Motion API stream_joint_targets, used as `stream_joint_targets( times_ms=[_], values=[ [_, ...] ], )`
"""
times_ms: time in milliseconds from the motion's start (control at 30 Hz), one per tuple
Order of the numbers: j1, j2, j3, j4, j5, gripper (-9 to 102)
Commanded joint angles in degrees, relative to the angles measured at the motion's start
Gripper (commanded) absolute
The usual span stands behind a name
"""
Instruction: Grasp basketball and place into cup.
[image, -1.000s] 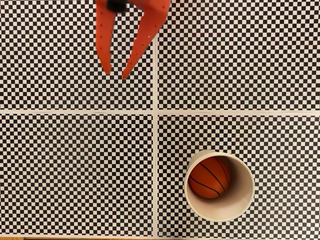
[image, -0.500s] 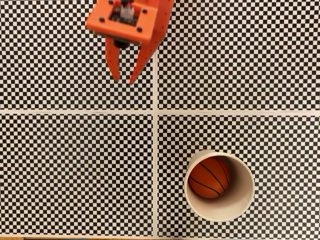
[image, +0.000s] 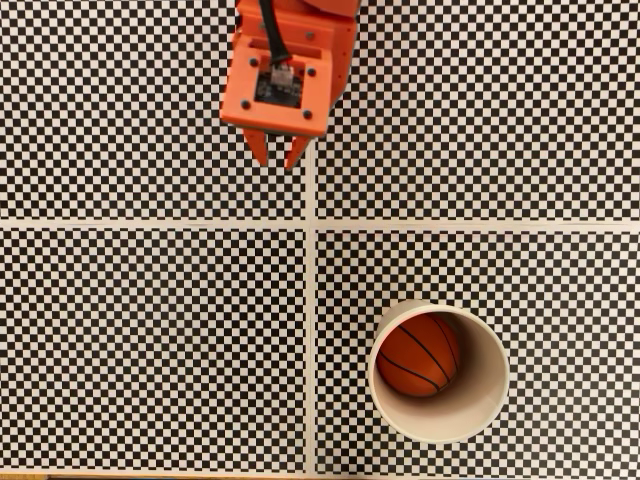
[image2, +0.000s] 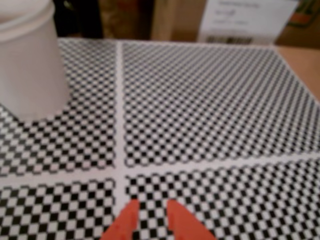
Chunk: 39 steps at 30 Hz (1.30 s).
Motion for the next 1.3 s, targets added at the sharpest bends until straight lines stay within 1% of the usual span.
stream_joint_targets(
  times_ms=[0, 333, 467, 667, 1067, 1267],
  values=[
    [-1.5, 0.0, 1.9, 2.5, 0.2, 0],
    [-1.9, 0.0, 2.0, 14.6, -1.5, 0],
    [-3.0, 0.0, 2.0, 17.7, -2.4, 0],
    [-6.2, 0.0, 2.0, 21.6, -1.0, 0],
    [-16.3, 0.0, 2.0, 25.5, 4.0, 0],
    [-15.9, 0.0, 2.0, 26.6, 4.8, 0]
  ],
)
